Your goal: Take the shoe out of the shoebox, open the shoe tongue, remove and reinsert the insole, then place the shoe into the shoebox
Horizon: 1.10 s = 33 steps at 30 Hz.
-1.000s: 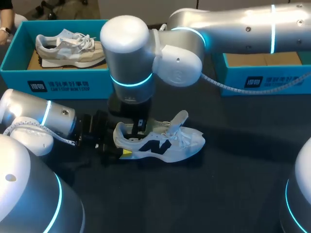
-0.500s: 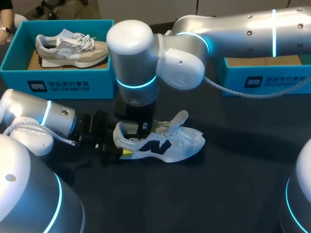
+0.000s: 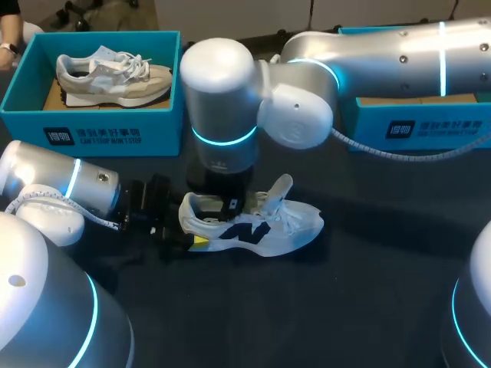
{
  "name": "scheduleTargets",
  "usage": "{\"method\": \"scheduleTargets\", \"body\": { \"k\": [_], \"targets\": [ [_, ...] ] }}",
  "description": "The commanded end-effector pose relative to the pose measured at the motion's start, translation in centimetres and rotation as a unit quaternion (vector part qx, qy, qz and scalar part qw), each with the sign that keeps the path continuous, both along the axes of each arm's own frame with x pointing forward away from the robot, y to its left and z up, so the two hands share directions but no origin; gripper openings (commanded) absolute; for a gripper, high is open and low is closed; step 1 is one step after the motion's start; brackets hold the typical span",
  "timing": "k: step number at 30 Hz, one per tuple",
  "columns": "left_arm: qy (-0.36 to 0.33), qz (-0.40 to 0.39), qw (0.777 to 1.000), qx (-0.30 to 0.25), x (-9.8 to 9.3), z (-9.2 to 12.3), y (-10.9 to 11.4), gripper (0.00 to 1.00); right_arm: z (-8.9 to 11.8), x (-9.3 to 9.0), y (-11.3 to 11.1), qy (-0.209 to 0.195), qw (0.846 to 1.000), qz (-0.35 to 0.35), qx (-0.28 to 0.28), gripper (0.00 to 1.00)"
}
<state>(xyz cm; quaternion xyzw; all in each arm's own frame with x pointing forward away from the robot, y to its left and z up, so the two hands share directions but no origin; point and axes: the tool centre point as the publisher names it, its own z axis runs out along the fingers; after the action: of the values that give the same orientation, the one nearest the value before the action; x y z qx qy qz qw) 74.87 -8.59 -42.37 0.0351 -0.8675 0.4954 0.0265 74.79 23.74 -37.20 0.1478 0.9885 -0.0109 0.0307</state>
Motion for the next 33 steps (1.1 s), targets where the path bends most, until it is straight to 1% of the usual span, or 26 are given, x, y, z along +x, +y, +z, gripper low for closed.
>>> {"method": "scheduleTargets", "body": {
  "k": [1,2,3,4,7,9,10,12,20,28,33],
  "targets": [
    [0.0,0.0,1.0,0.002,0.0,0.0,0.0,0.0,-0.1,0.0,0.1,-0.008,1.0,0.0,0.008,0.0],
    [0.0,0.0,1.0,0.002,0.0,0.0,0.0,0.0,-0.2,0.1,0.2,-0.01,1.0,0.001,0.01,0.0],
    [0.0,0.0,1.0,0.002,0.0,0.0,0.0,0.0,-0.2,0.1,0.2,-0.011,1.0,0.001,0.01,0.04],
    [0.0,0.0,1.0,0.002,0.0,0.0,0.0,0.0,-0.2,0.2,0.3,-0.014,1.0,0.001,0.013,0.23],
    [0.0,0.0,1.0,0.002,0.0,0.0,0.0,0.0,-0.3,0.3,0.5,-0.018,1.0,0.0,0.015,0.33],
    [0.0,0.0,1.0,0.002,0.0,0.0,0.0,0.0,-0.5,0.4,0.6,-0.018,1.0,0.001,0.016,0.36],
    [0.0,0.0,1.0,0.002,0.0,0.0,0.0,0.0,-0.6,0.5,0.7,-0.02,1.0,0.006,0.017,0.4],
    [0.0,0.0,1.0,0.002,0.0,0.0,0.0,0.0,-0.7,0.7,0.9,-0.021,1.0,0.008,0.018,0.44],
    [0.0,0.0,1.0,0.002,0.0,0.0,0.0,0.0,-1.2,1.8,1.3,-0.019,0.999,0.021,0.02,0.47],
    [0.0,0.0,1.0,0.002,0.0,0.0,0.0,0.0,-2.1,2.4,1.2,0.0,0.999,0.034,0.026,0.45],
    [0.0,0.0,1.0,0.002,0.0,0.0,0.0,0.0,-3.4,2.7,1.3,0.015,0.998,0.045,0.03,0.44]
  ]
}}
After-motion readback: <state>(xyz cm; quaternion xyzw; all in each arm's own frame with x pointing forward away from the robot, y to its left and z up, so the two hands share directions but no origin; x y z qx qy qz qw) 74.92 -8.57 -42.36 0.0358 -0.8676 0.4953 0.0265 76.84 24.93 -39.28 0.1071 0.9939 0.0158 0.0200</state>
